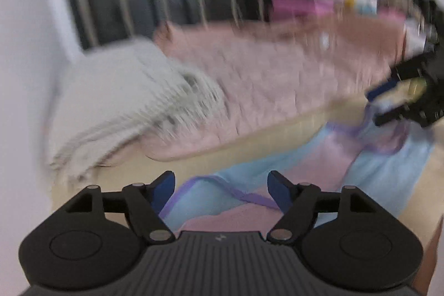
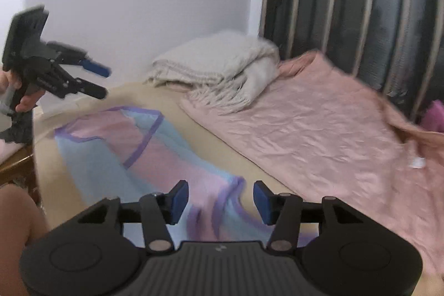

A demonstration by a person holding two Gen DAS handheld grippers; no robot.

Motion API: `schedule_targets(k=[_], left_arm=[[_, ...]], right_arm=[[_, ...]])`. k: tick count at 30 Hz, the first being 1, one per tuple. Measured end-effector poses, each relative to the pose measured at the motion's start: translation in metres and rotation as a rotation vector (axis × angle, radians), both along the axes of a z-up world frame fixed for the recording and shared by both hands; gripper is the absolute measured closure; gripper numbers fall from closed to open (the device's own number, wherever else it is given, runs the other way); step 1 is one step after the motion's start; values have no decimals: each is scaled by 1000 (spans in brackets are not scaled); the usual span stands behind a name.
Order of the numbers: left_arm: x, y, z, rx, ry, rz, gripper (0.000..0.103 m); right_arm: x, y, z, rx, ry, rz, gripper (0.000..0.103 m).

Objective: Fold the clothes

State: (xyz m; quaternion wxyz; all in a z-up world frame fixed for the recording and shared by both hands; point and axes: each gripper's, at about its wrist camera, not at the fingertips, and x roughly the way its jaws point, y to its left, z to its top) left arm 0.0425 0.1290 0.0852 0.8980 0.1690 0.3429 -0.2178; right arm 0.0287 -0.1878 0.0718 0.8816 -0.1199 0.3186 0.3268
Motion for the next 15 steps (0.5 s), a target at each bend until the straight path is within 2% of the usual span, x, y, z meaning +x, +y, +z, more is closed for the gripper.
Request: schedule_targets(k=[1, 4, 6, 7, 8, 9, 10, 12, 15], left_arm=[[16, -7, -8, 23, 35, 4, 35], [54, -19, -29, 70, 91, 21, 37], [67, -16, -38, 50, 127, 23, 37], [74, -14, -42, 40, 145, 23, 43], [76, -12, -45, 20, 160, 23, 61], [77, -9, -49, 4, 173, 21, 74], [77, -8, -51, 1, 171, 19, 94], [74, -5, -55, -5, 147, 27, 95], [69, 3, -50, -61, 110, 55, 98]], right_arm=[[20, 8, -6, -4, 46, -8, 54], [66, 22, -25, -28, 152, -60, 56], [83, 23, -34, -28, 190, -94, 56], [87, 21, -37, -19, 208, -94, 62], [88, 20, -40, -8, 226, -91, 70], [86, 20, -42, -5, 230, -84, 90], [82, 19, -43, -5, 227, -76, 93], [76, 18, -46, -5, 214, -65, 94], [67, 16, -41, 37, 171, -61, 97]])
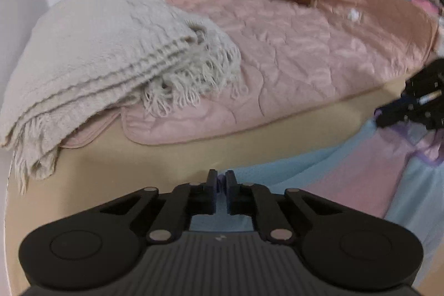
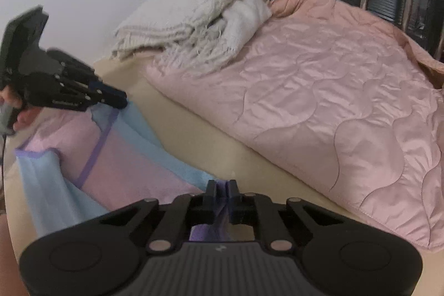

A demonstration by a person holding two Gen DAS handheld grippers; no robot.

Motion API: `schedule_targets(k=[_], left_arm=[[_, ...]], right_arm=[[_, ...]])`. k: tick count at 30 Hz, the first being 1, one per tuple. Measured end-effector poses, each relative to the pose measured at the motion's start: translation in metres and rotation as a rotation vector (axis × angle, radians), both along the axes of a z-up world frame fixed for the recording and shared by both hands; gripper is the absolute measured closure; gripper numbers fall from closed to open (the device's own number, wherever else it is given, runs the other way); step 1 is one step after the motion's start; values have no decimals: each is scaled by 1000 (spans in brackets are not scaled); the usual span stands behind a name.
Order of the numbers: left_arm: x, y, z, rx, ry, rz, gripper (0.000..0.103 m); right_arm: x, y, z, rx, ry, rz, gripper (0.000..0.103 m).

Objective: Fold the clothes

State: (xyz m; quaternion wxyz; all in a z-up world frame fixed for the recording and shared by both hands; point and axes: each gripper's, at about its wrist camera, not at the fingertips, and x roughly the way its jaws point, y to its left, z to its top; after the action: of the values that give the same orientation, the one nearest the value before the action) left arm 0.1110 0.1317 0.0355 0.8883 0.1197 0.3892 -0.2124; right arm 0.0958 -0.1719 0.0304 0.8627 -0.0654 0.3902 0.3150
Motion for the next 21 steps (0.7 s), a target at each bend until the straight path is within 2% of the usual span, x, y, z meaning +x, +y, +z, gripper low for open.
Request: schedule_targets(k=[4, 7, 11, 12, 14, 16, 18, 19, 20, 21], left_arm=[[-24, 7, 20, -35, -82, 3, 99], [-60, 12, 36, -55, -146, -22, 99], [-109, 15, 29, -36, -143, -38, 99], [-123, 13, 23, -8, -132, -50, 98], [-136, 13, 10, 39, -96, -41, 96], [-142, 17, 0, 69, -72, -3, 94], [-138, 30, 0, 50, -61, 67, 85], [-135, 37, 3, 34, -66, 115, 72], [-131, 42, 6, 17, -75, 153, 64], [-128, 46, 8, -3, -75, 185, 62]], right_arm=[[-23, -4, 21, 43, -101, -2, 98], [-59, -13, 39, 73, -195, 51, 98], [-105, -13, 38, 19, -214, 160, 97], [-114, -11, 33, -10, -198, 194, 97], [-123, -8, 22, -68, -148, 257, 89], [-128, -10, 18, -86, -141, 289, 72], [-125, -16, 25, -60, -174, 253, 65], [-120, -19, 29, -39, -182, 221, 65], [-114, -22, 32, -15, -185, 183, 64], [-108, -25, 33, 2, -182, 149, 64]])
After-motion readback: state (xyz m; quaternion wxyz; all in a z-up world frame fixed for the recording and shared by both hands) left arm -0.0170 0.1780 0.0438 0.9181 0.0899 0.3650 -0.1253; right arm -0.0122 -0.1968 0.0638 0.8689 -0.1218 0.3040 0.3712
